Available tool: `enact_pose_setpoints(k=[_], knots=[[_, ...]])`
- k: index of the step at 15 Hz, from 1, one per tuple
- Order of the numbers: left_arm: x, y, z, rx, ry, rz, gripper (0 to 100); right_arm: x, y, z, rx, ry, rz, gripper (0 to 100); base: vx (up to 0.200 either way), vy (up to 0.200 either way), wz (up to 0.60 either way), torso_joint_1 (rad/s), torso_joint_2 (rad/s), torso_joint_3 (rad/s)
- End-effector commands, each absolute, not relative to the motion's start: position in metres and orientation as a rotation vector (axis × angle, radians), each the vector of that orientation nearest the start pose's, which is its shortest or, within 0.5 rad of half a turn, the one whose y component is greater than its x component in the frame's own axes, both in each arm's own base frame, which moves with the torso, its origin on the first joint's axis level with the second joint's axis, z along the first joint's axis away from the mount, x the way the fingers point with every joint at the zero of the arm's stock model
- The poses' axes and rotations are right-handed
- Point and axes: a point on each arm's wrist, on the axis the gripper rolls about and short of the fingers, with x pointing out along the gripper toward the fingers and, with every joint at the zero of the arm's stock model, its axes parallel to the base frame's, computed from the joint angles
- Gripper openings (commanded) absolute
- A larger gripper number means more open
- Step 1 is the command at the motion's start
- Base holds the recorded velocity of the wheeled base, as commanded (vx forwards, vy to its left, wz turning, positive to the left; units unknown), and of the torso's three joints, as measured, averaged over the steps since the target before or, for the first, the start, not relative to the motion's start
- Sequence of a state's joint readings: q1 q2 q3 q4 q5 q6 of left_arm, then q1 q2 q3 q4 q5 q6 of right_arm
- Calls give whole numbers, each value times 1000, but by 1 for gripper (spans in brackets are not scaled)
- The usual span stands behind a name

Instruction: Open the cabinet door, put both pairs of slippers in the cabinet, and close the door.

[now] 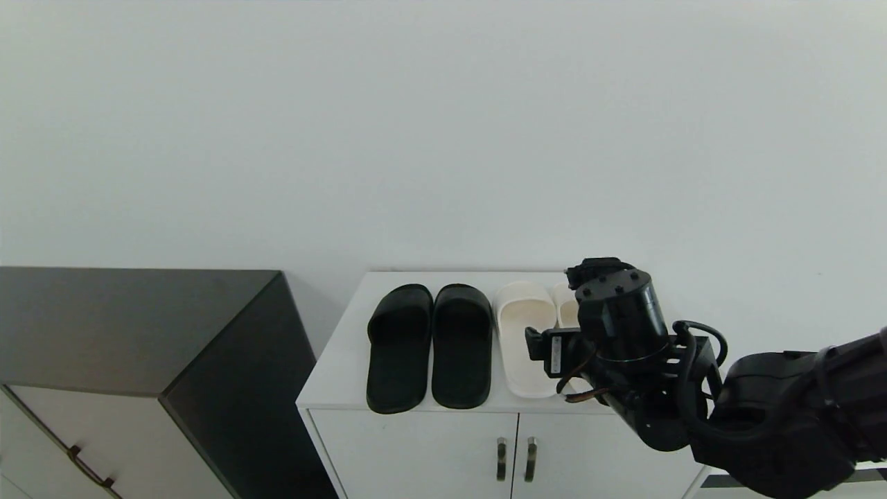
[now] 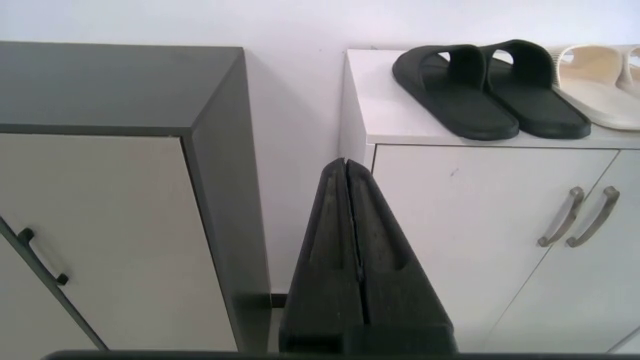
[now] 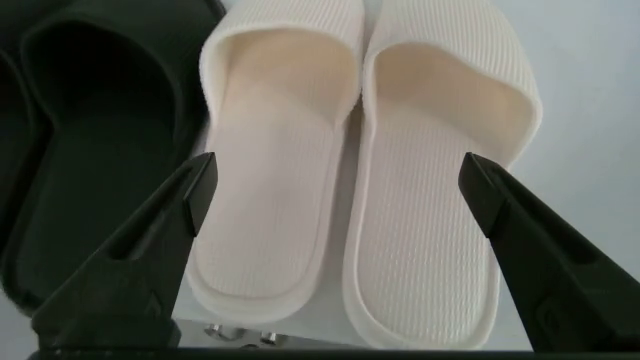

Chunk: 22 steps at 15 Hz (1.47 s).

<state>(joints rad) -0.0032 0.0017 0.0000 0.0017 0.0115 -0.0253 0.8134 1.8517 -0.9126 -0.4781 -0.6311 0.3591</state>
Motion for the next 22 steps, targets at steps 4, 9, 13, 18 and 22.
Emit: enact_pose_setpoints(k=[4,9,13,18,22], knots=[[-23,0,76,-26,1,9,0,266,239,122,53,368,75,100,0,0,0,0,0,0],[-23,0,76,-26,1,9,0,292,243,106,26,330,51,100,0,0,0,0,0,0],[-23,0,75,-26,3,9,0,313,246,102,4,304,34,100,0,0,0,0,0,0],[-23,0,75,-26,3,9,0,326,248,104,-12,281,25,100,0,0,0,0,0,0],[-23,0,75,-26,3,9,0,336,248,101,-26,276,13,0,0,0,0,0,0,0]])
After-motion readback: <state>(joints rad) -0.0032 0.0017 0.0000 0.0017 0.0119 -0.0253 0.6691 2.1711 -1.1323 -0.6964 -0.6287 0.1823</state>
